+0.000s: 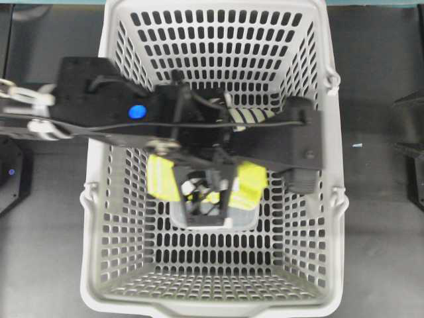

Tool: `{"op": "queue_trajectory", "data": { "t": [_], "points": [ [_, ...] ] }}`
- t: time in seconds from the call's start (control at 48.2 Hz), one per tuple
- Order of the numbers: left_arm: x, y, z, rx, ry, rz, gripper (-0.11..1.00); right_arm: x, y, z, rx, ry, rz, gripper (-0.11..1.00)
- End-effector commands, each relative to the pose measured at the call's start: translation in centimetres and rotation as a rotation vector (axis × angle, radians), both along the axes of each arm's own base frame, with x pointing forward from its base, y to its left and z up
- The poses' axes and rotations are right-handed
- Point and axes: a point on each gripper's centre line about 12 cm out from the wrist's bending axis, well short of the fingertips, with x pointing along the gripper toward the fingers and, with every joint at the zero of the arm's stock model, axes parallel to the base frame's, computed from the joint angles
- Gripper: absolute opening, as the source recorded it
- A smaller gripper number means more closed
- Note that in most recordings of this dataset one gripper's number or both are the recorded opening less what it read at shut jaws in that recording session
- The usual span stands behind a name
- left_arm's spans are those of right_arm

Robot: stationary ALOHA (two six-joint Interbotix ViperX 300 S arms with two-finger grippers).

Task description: Pick up the yellow cloth from the shopping basket with the left arm.

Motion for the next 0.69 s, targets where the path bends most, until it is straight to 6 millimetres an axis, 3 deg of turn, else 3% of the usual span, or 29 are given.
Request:
{"op": "queue_trajectory", "data": {
  "t": [0.0, 0.664],
  "points": [
    [-1.45, 0.19, 0.93, -0.004, -0.098, -0.011, 0.06, 0.09, -0.02, 0.35, 0.006, -0.008, -0.002, 0.73],
    [-1.83, 0.77, 0.36, -0.006, -0.147, -0.004, 0.06, 0.17, -0.05, -0.27, 0.034, 0.01, -0.007, 0.73]
  ]
}}
